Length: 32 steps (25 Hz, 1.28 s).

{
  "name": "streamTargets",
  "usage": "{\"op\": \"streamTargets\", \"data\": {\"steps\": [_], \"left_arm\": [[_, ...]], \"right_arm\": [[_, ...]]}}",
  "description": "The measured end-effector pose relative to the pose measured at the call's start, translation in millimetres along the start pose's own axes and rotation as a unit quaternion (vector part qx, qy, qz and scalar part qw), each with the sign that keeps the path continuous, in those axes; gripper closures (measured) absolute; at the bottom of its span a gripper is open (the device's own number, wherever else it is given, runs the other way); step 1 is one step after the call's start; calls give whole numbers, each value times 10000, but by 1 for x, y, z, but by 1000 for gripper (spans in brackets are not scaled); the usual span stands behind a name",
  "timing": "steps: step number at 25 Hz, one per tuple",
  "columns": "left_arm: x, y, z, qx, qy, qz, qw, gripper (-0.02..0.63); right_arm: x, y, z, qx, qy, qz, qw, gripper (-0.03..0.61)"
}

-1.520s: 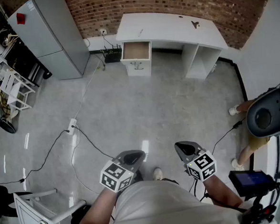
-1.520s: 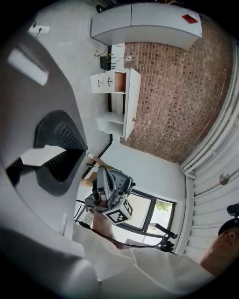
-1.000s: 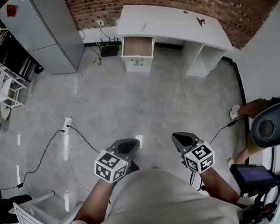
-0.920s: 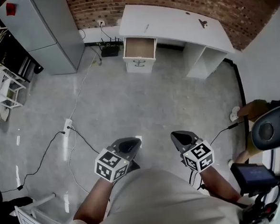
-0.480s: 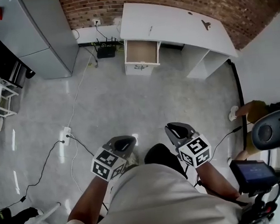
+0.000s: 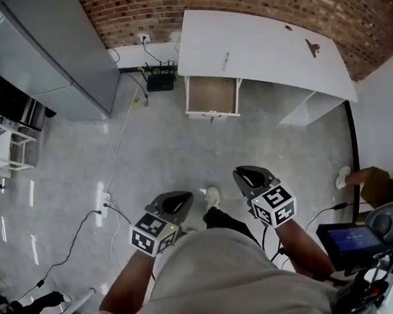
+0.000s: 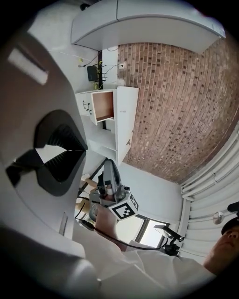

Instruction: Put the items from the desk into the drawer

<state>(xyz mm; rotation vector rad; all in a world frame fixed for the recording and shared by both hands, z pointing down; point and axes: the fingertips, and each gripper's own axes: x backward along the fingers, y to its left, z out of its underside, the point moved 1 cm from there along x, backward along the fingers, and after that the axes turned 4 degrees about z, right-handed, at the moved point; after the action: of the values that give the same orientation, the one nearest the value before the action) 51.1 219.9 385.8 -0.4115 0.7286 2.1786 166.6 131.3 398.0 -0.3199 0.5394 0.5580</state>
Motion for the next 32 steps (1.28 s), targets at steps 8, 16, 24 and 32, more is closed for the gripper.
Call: {"op": "streamTargets", "data": {"steps": [8,16,24,32], "left_arm": [[-58,89,-82,-111,-122,-188,9997,604],[-53,150,-112,-146,-65,180,9997,604],[-23,268,-133,-504,322,761,9953,604],[-50,306,-150,-284,409,851,9951,604]], "right_arm": [[-95,-97,-50,15,153,-89,9998,549],[-150,-129,-89,-252,252,410,9985,549],[-243,-172,-126,-886,350,1394,9856,532],[-301,-263,-135,-1289,623,1870,9719,514]]}}
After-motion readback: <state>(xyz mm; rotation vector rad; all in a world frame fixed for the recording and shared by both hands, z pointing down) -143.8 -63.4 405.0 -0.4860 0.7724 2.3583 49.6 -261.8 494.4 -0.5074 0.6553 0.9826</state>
